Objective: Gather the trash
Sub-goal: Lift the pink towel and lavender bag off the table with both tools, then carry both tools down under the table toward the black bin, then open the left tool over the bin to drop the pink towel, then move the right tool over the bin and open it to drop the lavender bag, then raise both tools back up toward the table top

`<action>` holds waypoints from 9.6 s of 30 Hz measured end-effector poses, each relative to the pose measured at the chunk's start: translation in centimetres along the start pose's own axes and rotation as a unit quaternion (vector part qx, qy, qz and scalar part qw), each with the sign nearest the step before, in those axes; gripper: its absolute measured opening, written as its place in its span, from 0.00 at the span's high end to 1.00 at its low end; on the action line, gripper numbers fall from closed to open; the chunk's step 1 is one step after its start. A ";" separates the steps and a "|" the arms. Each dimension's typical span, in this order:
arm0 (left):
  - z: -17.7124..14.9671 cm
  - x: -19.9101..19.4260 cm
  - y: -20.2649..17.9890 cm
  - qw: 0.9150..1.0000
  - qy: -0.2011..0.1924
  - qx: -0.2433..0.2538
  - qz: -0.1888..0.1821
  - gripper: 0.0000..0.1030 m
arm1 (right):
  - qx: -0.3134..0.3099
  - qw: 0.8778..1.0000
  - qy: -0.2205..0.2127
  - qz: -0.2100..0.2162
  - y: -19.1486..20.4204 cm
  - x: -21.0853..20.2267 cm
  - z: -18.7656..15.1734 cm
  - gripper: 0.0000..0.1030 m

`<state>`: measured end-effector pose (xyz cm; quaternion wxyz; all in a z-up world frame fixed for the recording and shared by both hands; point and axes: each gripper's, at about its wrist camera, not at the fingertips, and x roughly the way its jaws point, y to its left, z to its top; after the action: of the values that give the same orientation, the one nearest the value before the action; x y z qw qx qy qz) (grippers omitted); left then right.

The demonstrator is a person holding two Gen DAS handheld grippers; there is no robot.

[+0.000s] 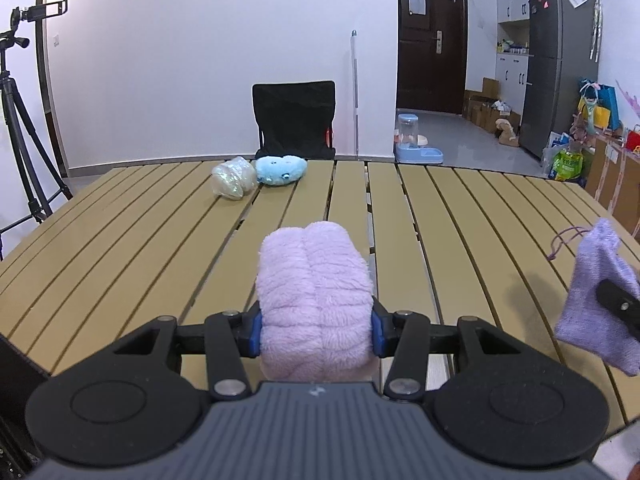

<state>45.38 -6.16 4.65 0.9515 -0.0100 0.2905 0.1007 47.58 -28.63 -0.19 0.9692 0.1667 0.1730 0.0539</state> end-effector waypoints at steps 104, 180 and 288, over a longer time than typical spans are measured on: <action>-24.2 -3.0 14.3 0.981 0.189 -0.024 0.022 0.53 | -0.170 0.949 0.261 -0.043 2.8 -12.5 -24.3 0.94; -22.6 2.2 5.2 0.974 0.225 -0.016 0.001 0.00 | -0.130 0.945 0.280 -0.104 -2.9 -11.6 -24.8 0.94; -23.8 -2.1 23.7 0.967 0.210 -0.136 0.055 0.00 | -0.195 0.927 0.320 0.005 17.6 -3.3 -26.3 0.00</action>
<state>25.89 14.83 -13.03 0.8522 -0.1439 0.4671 0.1868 34.41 -4.63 -16.40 0.8757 -0.0506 0.4588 0.1421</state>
